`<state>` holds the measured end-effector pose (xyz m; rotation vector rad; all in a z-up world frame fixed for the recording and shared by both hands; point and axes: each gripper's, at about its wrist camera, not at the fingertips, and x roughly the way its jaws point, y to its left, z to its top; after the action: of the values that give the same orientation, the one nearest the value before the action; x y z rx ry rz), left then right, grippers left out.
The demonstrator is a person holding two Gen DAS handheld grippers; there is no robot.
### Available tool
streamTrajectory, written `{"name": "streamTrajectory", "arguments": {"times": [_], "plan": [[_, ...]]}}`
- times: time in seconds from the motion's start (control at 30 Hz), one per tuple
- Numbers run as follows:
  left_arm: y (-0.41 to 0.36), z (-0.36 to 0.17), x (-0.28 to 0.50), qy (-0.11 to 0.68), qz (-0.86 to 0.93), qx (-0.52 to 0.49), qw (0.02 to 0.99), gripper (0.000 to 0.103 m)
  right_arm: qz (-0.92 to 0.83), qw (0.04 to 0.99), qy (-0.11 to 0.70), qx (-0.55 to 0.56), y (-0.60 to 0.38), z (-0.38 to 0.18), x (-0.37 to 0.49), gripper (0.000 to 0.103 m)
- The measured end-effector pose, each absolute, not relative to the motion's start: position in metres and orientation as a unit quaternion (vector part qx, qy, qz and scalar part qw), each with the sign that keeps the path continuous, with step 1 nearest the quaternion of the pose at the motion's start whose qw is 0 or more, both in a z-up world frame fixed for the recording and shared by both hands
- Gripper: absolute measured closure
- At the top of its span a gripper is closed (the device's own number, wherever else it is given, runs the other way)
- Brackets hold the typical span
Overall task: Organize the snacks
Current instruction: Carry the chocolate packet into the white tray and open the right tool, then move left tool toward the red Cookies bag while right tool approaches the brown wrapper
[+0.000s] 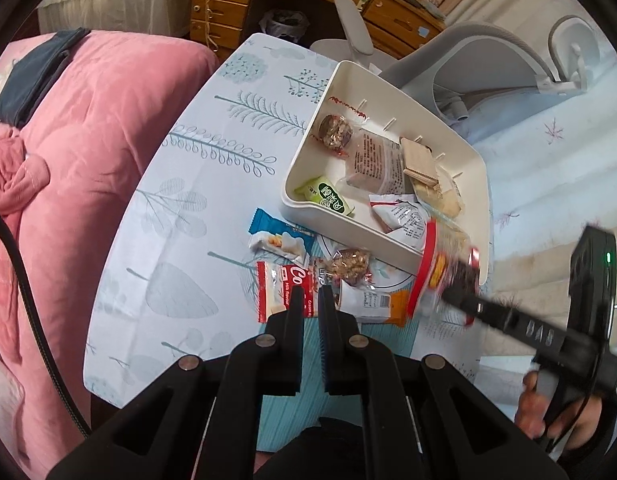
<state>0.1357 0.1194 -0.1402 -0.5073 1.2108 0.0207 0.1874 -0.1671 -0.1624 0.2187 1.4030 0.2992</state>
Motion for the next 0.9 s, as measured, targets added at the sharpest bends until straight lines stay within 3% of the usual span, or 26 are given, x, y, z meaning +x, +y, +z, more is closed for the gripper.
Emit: {"name": "streamTrajectory", "arguments": {"times": [0.4, 0.73, 0.9], "plan": [[0.135, -0.144, 0.143, 0.567, -0.037, -0.194, 0.8, 0.096, 0.114, 0.781, 0.588, 0.177, -0.151, -0.173, 0.226, 0.06], [0.146, -0.142, 0.146, 0.565, -0.064, -0.15, 0.809, 0.067, 0.091, 0.787, 0.563, 0.236, -0.153, -0.179, 0.217, 0.058], [0.147, -0.143, 0.145, 0.565, -0.076, -0.128, 0.811, 0.049, 0.071, 0.79, 0.554, 0.254, -0.159, -0.177, 0.197, 0.047]]}}
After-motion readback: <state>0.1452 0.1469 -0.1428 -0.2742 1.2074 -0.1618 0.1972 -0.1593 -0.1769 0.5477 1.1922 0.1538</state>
